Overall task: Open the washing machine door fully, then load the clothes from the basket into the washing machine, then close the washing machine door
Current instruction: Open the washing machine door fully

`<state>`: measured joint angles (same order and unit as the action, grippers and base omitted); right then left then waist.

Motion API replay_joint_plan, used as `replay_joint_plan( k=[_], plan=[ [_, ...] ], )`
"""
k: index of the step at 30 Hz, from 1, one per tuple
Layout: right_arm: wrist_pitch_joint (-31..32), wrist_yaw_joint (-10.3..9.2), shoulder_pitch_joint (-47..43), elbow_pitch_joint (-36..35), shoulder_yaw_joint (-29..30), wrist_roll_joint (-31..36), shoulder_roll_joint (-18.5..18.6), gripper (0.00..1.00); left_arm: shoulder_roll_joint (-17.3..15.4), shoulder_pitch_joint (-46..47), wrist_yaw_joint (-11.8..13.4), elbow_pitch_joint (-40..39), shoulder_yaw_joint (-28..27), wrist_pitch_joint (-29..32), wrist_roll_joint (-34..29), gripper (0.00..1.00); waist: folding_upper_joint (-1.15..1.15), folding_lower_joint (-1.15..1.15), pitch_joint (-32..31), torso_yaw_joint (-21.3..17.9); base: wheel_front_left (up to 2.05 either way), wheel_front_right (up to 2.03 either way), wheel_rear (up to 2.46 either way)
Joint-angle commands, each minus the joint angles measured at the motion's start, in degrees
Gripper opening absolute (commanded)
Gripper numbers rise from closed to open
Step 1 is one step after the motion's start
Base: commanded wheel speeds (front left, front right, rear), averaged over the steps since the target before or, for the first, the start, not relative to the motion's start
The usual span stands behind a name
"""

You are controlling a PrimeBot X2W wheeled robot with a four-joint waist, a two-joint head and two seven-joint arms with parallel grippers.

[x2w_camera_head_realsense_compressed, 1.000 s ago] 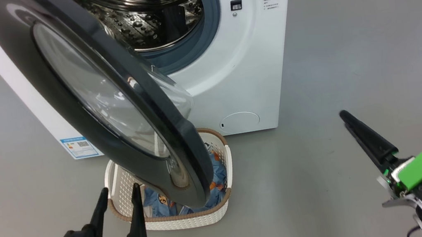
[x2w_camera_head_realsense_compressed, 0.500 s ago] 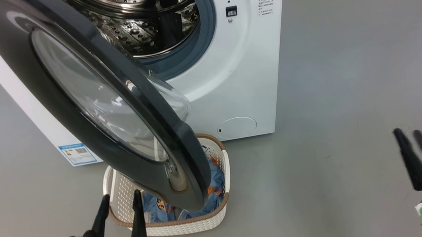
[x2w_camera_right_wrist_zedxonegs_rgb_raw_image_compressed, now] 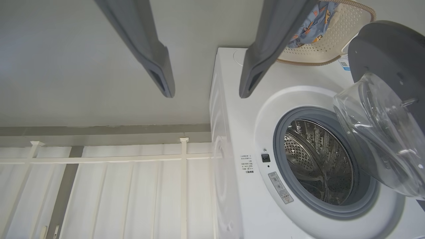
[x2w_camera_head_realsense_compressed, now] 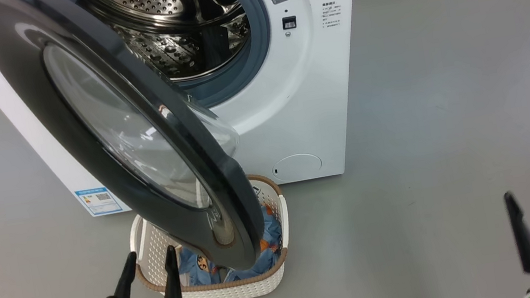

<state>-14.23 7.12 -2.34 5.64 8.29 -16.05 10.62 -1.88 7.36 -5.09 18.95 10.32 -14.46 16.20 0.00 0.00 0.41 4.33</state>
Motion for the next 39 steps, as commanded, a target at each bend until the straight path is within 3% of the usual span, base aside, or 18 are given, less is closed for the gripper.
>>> replay_joint_plan(
  k=[1, 12, 33, 34, 35, 36, 39],
  plan=[
    [-0.33, 0.36, -1.08, -2.48, -1.3, 3.52, -0.65, 1.0, -0.99, 0.83, -0.43, -0.91, -1.92, -0.54, -0.47, 1.0, 0.0, 0.0, -0.12, 0.01, 0.0, 0.0, 0.0],
    [-0.38, 0.36, -4.11, -2.07, -3.41, 9.34, -4.29, 1.0, -0.99, 0.38, -0.44, -0.85, -1.88, -0.54, -0.38, 1.0, 0.0, 0.0, -0.64, -0.07, 0.0, 0.0, 0.0],
    [-0.69, 0.36, -4.24, 0.38, -4.17, 9.09, -4.56, 1.0, -0.99, -0.13, 0.18, -0.47, -1.7, -0.54, -0.21, 1.0, 0.0, 0.0, -1.36, -0.73, 0.0, 0.0, 0.0],
    [-0.69, 0.36, -4.19, 0.44, -4.27, 9.09, -4.6, 1.0, -0.99, -0.16, 0.19, -0.42, -1.74, -0.54, -0.1, 0.93, 0.0, 0.0, -1.37, -0.8, 0.0, 0.0, 0.0],
    [-0.7, 0.36, -4.16, 0.49, -4.38, 9.09, -4.66, 1.0, -0.99, -0.17, 0.19, -0.38, -1.82, -0.54, -0.02, 0.32, 0.0, 0.0, -1.38, -0.87, 0.0, 0.0, 0.0],
    [-0.7, 0.36, -4.14, 0.55, -4.47, 9.07, -4.7, 1.0, -0.99, -0.18, 0.23, -0.3, -1.89, -0.54, 0.13, 0.0, 0.0, 0.0, -1.4, -0.9, 0.0, 0.0, 0.0],
    [-0.72, 0.36, -4.13, 0.7, -4.65, 8.98, -4.76, 1.0, -0.99, -0.05, 0.29, -0.16, -1.97, -0.54, 0.25, 0.0, 0.0, 0.0, -1.45, -1.01, 0.0, 0.0, 0.0]
  ],
)
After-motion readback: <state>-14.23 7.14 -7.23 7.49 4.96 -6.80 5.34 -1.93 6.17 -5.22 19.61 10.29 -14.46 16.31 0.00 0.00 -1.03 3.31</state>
